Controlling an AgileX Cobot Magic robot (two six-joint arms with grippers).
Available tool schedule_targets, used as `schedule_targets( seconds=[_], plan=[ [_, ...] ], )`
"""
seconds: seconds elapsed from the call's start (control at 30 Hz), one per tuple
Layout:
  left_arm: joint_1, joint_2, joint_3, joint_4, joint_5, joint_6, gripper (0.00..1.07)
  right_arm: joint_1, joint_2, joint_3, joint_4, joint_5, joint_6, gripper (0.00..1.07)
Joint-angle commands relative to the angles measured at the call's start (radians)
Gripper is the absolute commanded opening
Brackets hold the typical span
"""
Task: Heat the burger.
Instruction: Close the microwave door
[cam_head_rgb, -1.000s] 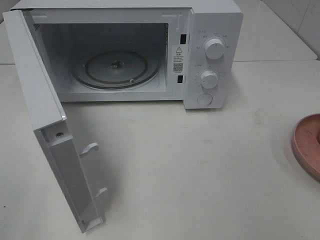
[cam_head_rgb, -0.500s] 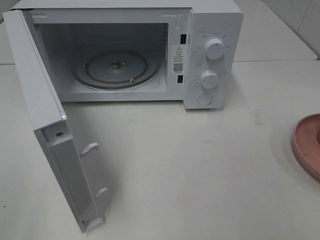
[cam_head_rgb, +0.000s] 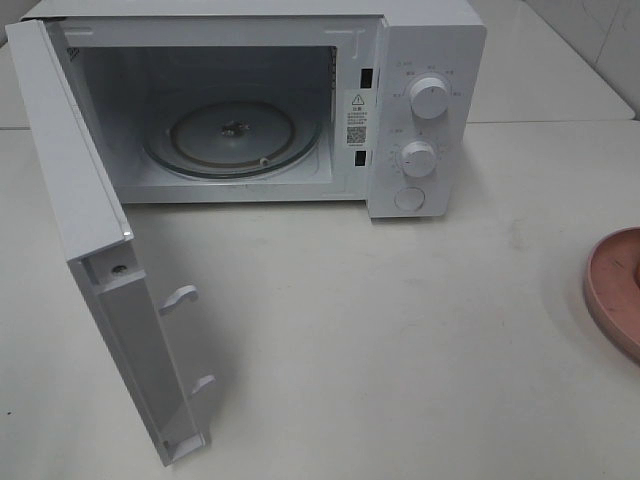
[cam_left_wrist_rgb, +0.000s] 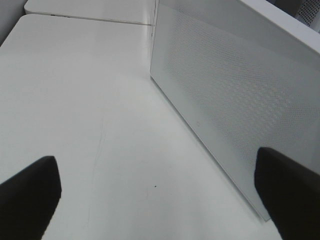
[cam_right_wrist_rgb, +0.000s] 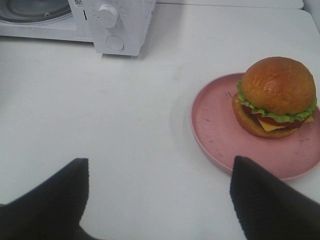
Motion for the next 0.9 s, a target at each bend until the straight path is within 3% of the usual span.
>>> schedule_targets(
  seconds=[0.03,0.9],
  plan=[
    [0.004,-0.019,0.006,-0.009,-0.005,-0.007,0.98,-0.004,-0.026,0.001,-0.002,-0.002,-0.008,0.76],
    [0.004,-0.017,-0.001,-0.044,-0.017,-0.008,0.98,-0.004,-0.026,0.001,-0.002,-0.002,-0.008,0.76]
  ],
)
